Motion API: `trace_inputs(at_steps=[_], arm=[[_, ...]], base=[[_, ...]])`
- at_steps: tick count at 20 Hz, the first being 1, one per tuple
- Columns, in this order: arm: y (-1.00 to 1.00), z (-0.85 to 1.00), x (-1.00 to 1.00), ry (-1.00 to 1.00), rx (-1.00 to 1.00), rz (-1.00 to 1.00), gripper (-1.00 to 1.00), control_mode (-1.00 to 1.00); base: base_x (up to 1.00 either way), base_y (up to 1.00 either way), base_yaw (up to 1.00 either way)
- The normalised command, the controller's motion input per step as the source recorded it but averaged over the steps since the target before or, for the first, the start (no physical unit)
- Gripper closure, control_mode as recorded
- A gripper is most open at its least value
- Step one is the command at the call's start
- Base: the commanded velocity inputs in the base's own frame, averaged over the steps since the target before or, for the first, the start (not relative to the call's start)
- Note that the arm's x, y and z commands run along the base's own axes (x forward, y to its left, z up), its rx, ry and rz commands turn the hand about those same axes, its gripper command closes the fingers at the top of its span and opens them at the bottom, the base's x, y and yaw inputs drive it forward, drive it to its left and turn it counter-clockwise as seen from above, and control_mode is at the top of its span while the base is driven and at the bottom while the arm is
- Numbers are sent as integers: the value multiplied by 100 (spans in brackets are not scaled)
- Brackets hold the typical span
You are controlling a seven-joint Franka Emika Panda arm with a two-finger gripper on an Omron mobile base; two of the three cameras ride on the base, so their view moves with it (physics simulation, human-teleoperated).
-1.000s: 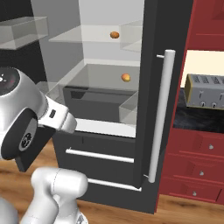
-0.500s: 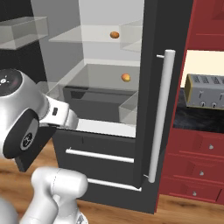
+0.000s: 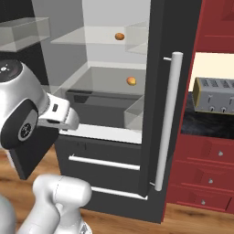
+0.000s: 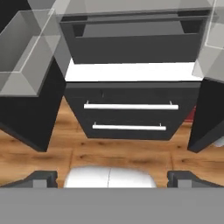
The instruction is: Retrieve the tangerine and mango from the fridge and place them into the bowl on the dining table.
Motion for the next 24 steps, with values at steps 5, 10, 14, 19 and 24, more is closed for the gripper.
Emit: trace_inputs(at_steps=[5,10,14,19,24], arm=[[0,0,0,0,0,0,-100,100],[0,0,0,0,0,0,-100,100],[0,0,0,0,0,0,-100,100],[0,0,0,0,0,0,-100,100],[-2,7,27,6,0,0,-100,-100]], base=[[45,4,-3],[82,0,-2],[100,0,0],[100,-2,0],[59,-4,0]])
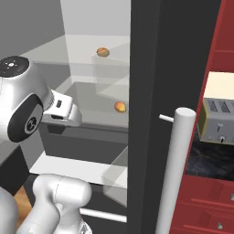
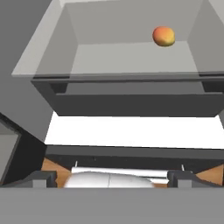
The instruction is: Retrieve the tangerine and mango from the fridge and place them into the bowl on the dining table.
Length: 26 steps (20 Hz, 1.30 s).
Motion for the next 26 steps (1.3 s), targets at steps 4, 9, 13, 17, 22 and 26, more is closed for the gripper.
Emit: trace_inputs(at_steps=[4,9,13,17,22,26], arm=[[-5,43,37,5,0,0,-100,-100],[-1,61,16,-5,0,0,-100,-100],[0,16,53,-12,0,0,-100,-100],[0,0,73,-22,0,0,-100,-100],[0,1,77,-25,0,0,-100,-100],[0,20,72,-3,0,0,-100,-100]], base=[[0,0,0],[0,0,0],[0,0,0],[0,0,0],[0,0,0],[0,0,0]])
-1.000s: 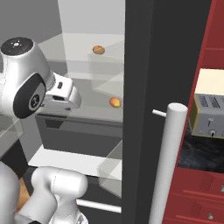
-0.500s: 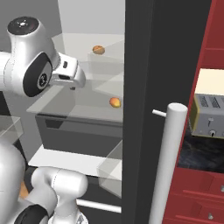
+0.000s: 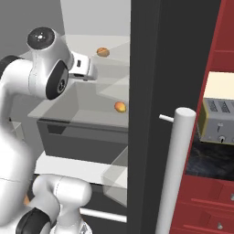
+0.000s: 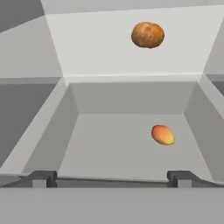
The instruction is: Retrieve the tangerine and mango from the fridge and place them into the bowl on the dining table.
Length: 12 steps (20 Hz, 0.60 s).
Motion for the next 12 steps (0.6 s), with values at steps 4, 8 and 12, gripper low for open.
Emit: trace_inputs(at_steps=[4,8,12], arm=[[-2,27,55,-2,0,-1,-100,-100],[-14,40,16,0,0,-5,-100,-100],[-26,29,32,0,0,-4,-100,-100]], base=[[0,0,0],[0,0,0],[0,0,0]])
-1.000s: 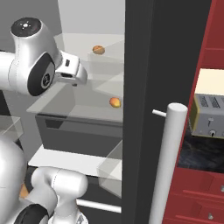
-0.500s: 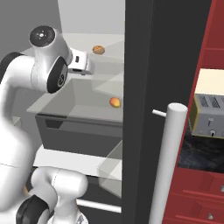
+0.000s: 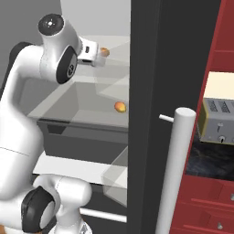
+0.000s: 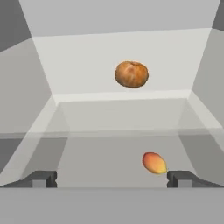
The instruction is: Retrieve the tangerine and mango from the fridge and place them into the bowl on the dining table.
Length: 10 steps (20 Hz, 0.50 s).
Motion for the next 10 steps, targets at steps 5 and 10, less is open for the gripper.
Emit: trace_inputs(at_steps=[5,10], arm=[[-26,2,55,0,0,-3,-100,-100],[-21,0,66,0,0,0,-100,-100]], base=[[0,0,0],[0,0,0]])
